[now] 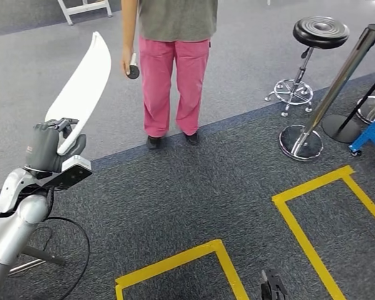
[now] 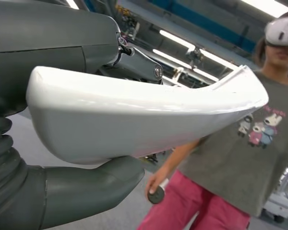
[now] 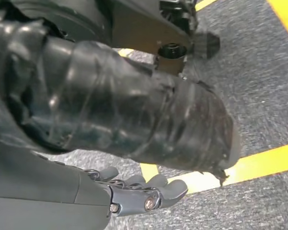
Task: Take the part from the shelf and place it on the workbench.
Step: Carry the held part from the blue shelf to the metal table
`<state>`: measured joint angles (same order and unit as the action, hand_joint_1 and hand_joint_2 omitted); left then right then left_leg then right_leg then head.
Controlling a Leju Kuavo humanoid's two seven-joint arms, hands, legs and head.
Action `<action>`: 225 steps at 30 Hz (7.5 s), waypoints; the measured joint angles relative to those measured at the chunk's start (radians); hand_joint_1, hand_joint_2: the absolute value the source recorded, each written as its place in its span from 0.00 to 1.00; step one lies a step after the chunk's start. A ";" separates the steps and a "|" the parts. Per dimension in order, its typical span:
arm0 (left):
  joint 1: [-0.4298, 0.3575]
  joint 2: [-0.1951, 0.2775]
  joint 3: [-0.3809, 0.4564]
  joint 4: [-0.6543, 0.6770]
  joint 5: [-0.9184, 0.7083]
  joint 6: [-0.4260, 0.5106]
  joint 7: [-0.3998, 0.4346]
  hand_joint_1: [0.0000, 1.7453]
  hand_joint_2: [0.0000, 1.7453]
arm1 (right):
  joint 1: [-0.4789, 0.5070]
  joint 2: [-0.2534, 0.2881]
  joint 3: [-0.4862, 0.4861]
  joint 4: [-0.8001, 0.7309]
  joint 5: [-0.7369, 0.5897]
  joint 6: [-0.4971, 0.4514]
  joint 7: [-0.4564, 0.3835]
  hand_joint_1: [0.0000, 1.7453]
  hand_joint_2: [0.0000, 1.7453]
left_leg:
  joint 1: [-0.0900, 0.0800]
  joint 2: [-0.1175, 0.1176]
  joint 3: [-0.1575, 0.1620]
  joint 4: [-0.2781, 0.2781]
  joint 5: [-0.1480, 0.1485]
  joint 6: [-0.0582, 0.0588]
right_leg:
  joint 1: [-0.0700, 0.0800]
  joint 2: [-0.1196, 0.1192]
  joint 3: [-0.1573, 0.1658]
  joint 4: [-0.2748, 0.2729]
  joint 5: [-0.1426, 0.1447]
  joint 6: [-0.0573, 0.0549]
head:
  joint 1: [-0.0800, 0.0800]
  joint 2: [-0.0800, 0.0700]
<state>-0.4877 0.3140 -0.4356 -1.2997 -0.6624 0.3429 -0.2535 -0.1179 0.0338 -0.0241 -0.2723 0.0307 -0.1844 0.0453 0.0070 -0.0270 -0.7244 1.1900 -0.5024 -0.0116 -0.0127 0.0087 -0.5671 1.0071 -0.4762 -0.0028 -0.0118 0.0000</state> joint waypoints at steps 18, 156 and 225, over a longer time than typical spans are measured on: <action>-0.020 0.006 -0.015 0.007 0.001 -0.002 -0.001 1.00 1.00 | 0.014 0.000 -0.017 0.003 0.004 -0.011 -0.017 0.00 0.00 | -0.010 -0.006 0.101 -0.184 0.080 0.055 | 0.003 -0.010 -0.130 0.290 -0.141 0.043 | 0.006 0.000; -0.090 -0.027 -0.063 0.073 0.035 -0.027 -0.002 1.00 1.00 | -0.017 -0.006 -0.058 0.012 0.109 0.114 0.043 0.00 0.00 | -0.010 -0.038 0.106 -0.173 0.059 0.048 | 0.001 0.019 -0.043 0.017 0.004 0.028 | 0.001 0.000; -0.091 -0.025 -0.059 0.078 0.035 -0.042 0.003 1.00 1.00 | -0.018 -0.006 -0.070 0.012 0.176 0.114 0.013 0.00 0.00 | -0.002 -0.039 0.114 -0.169 0.048 0.021 | -0.007 0.012 -0.048 0.024 0.008 0.036 | 0.007 0.000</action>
<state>-0.5784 0.2889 -0.4942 -1.2212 -0.6279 0.3008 -0.2508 -0.1357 0.0274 -0.0946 -0.2599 0.2068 -0.0707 0.0583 0.0047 -0.0661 -0.6105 1.0210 -0.4546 0.0094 -0.0201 0.0209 -0.6149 1.0310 -0.4680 0.0328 -0.0045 0.0000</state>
